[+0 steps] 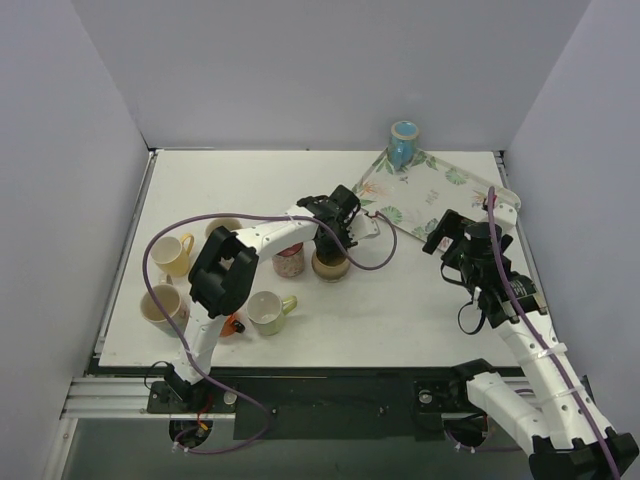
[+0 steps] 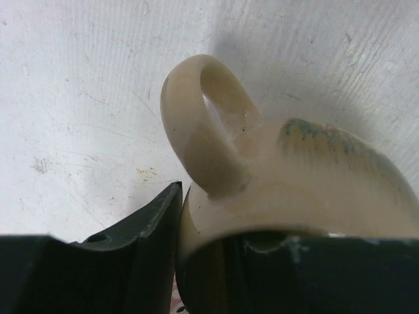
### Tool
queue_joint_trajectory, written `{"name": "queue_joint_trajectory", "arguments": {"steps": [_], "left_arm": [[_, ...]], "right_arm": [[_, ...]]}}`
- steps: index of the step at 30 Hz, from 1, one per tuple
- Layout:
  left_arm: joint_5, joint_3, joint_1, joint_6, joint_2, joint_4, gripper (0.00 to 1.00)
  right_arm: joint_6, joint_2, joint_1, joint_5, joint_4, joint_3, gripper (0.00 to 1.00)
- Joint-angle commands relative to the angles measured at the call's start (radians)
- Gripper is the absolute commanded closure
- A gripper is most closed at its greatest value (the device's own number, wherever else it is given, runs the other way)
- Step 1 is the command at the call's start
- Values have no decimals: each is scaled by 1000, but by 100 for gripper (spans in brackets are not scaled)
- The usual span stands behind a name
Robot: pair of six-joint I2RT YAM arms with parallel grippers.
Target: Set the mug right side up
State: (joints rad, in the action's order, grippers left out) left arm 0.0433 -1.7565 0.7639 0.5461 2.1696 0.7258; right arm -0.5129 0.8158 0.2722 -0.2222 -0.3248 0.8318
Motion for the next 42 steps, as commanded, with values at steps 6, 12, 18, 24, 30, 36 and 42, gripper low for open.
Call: {"name": "queue_joint_trajectory", "arguments": {"steps": [6, 12, 18, 24, 30, 36, 42], "left_arm": [[-43, -37, -14, 8, -145, 30, 28], [-200, -112, -34, 15, -227, 190, 16], [-312, -218, -110, -11, -318, 360, 14], [-413, -216, -328, -83, -421, 374, 14], [-422, -40, -425, -101, -542, 262, 13], [-410, -12, -446, -81, -550, 271, 13], [-439, -66, -448, -68, -519, 325, 13]], "right_arm": [[25, 35, -16, -62, 29, 24, 2], [59, 121, -18, -17, 50, 85, 3], [86, 354, -27, -55, 160, 235, 4], [204, 748, -22, -71, 313, 519, 9], [309, 1192, -5, -205, 285, 941, 13], [404, 1512, 1, -304, 317, 1275, 15], [475, 1683, -5, -364, 475, 1363, 17]]}}
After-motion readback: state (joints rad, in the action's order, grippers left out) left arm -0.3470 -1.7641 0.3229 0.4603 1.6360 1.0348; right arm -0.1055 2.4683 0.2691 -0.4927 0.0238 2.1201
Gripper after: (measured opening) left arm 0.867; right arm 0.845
